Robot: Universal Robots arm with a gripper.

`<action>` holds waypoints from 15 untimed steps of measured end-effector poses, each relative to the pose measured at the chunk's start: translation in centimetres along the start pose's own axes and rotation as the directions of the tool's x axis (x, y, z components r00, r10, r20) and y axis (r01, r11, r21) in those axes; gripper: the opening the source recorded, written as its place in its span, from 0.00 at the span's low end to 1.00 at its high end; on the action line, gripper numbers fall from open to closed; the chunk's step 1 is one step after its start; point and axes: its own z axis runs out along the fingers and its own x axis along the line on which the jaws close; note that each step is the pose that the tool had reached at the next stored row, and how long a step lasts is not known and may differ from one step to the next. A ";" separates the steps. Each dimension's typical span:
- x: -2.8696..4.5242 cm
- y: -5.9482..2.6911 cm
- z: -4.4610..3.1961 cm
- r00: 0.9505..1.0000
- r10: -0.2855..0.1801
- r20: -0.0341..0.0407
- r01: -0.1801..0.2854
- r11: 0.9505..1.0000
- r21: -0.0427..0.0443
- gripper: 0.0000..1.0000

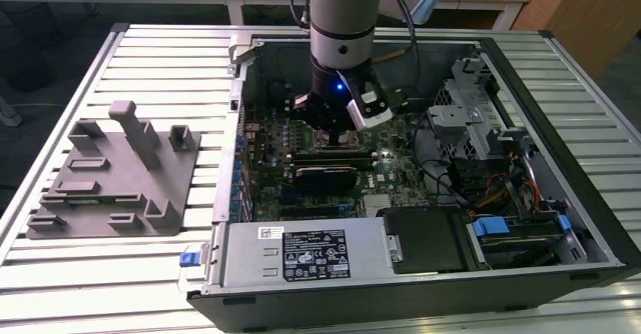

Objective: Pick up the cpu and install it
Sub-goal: 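Install the second cpu locking lever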

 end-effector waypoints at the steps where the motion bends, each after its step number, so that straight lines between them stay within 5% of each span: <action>1: 0.00 0.00 0.04 1.000 -0.001 -0.012 0.001 1.000 0.001 0.11; 5: 0.00 -0.01 0.19 0.998 -0.007 -0.064 0.008 1.000 0.006 0.11; 6: 0.01 -0.01 0.19 0.998 -0.008 -0.068 0.009 1.000 0.007 0.11; 15: 0.01 -0.02 0.36 0.996 -0.051 -0.070 0.051 0.999 0.006 0.11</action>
